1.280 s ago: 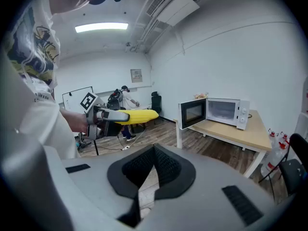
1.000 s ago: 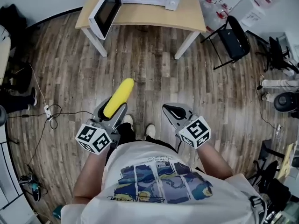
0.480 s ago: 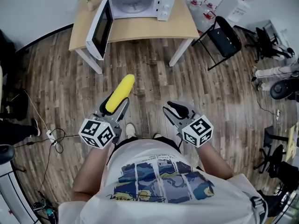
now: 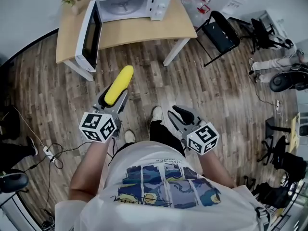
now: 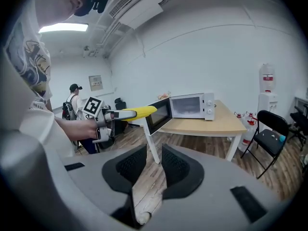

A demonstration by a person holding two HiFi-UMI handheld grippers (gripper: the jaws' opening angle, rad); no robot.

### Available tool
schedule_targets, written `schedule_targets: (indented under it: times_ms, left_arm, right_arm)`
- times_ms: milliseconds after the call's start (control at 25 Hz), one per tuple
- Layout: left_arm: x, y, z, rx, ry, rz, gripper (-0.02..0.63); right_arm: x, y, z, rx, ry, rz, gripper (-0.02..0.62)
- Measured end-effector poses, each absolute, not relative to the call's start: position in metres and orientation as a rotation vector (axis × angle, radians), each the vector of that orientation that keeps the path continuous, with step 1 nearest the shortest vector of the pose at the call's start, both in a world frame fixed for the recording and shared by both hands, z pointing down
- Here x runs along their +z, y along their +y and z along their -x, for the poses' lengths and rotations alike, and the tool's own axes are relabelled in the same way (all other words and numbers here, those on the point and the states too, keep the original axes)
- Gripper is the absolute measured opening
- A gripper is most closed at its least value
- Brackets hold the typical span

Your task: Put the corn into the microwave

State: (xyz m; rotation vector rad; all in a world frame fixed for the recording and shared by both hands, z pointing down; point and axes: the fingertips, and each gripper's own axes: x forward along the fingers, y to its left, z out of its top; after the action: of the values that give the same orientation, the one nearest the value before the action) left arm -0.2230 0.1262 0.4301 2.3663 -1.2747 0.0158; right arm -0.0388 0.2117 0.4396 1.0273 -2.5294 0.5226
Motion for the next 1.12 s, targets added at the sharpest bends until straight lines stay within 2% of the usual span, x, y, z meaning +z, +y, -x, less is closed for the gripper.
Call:
schedule_targets:
  times_ms: [400,600,720,1120]
  left_arm:
    - [0.445,-0.001,0.183,0.118,-1.452,-2.303,0.252]
    - [0.449,-0.058,0.171,0.139,-1.573,-2.240,0.252]
    - [0.455,-0.090,0.164,0.146,-1.631,-2.210,0.252]
    - [0.481,-0.187,0.162,0.219,-1.697,-2.147,0.252]
  right_arm:
    - [0.433,0.090,-0.040,0.505,-2.570,-1.012,0.092]
    - [0.432,0.047,-0.094,0.498,-2.588,-0.964,0.144]
    - [0.448,0.027,-0.125,0.539,-2.557,-0.974,0.151]
    - [0.460,-0.013,-0.164,0.651,-2.530,-1.059,0.149]
